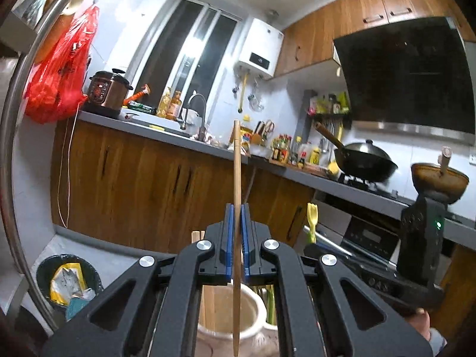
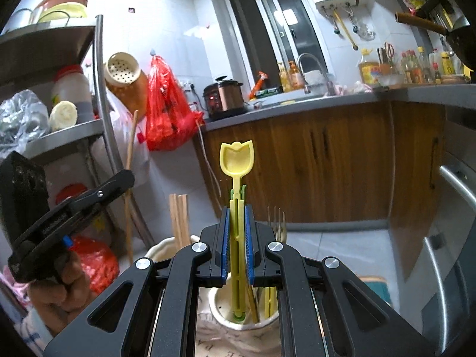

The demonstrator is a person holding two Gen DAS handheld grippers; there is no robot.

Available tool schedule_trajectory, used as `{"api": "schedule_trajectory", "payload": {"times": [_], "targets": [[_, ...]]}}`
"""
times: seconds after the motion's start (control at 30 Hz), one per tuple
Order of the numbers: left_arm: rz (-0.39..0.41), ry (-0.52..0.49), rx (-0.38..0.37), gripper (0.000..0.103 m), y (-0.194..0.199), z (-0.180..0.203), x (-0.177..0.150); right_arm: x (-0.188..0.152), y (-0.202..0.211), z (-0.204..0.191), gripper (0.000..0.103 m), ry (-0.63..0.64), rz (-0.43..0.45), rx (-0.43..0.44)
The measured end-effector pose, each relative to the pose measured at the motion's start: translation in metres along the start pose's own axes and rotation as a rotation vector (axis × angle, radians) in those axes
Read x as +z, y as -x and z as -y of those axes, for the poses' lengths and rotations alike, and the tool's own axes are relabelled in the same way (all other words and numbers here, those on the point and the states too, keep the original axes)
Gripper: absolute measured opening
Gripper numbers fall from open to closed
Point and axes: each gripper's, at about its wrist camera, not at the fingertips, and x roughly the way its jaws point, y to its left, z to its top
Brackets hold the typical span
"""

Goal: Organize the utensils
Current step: 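Drop the chopstick in the tall cup with the left tool while the right tool drops the tong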

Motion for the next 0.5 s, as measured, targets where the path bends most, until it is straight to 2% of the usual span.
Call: {"api": "schedule_trajectory", "payload": {"times": [0.13, 0.37, 0.5], "targets": [[0.042, 0.046, 0.009, 0.005, -0.01, -0.009, -0.005, -0.005, -0.008, 0.001, 0.01, 0.001, 0.013, -0.008], [0.131, 0.085, -0.004, 0.005, -0.01, -0.016, 0.008, -0.007, -0.012, 0.003, 0.01, -0.002, 0.024, -0.032], [0.139, 0.078, 0.002, 0.005, -0.015, -0.013, 0.008, -0.008, -0.013, 0.0, 0.01, 0.014, 0.03, -0.042]]}}
